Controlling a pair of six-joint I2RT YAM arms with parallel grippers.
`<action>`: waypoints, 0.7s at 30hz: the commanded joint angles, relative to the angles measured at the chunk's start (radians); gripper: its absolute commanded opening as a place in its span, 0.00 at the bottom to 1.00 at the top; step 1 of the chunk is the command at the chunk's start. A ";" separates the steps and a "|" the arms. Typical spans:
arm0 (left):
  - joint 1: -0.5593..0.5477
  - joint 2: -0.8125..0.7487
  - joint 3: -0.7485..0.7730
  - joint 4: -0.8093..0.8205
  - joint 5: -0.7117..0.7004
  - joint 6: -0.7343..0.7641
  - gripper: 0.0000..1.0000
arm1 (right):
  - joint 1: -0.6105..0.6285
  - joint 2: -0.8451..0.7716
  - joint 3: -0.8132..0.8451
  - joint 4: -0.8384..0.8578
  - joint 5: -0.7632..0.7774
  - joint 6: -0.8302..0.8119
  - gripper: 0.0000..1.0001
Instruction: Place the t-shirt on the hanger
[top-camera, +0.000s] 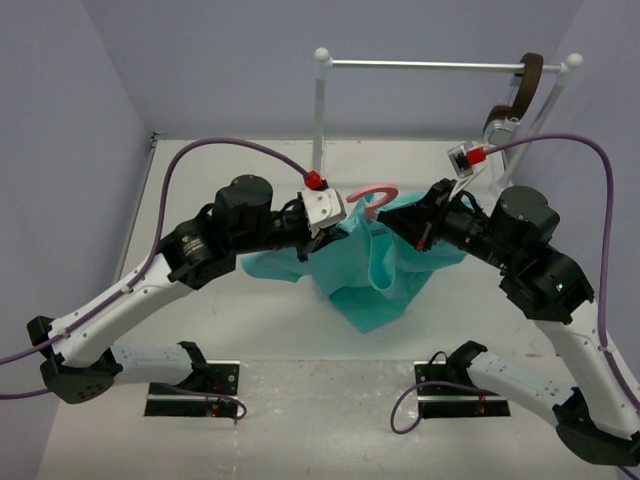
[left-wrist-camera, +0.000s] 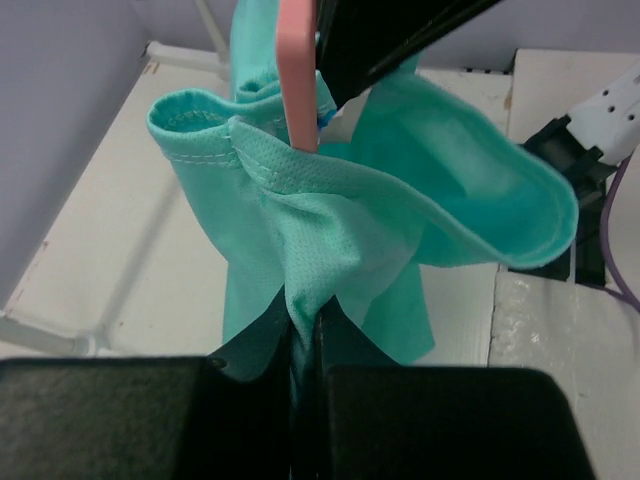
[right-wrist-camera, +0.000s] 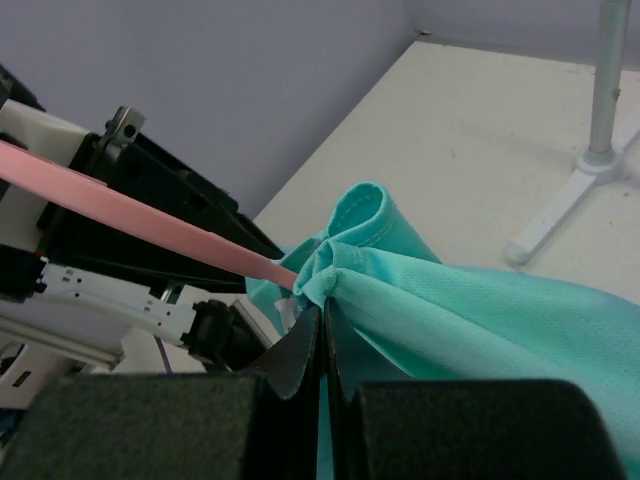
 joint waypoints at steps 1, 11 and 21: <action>0.004 0.006 -0.024 0.290 0.175 -0.106 0.00 | 0.009 -0.063 -0.056 -0.104 0.005 -0.034 0.00; 0.026 0.028 -0.150 0.292 0.199 -0.055 0.00 | 0.005 -0.244 -0.097 -0.227 0.363 -0.040 0.52; 0.043 0.177 -0.027 0.131 0.578 0.041 0.00 | 0.005 -0.249 -0.091 -0.125 -0.005 -0.335 0.66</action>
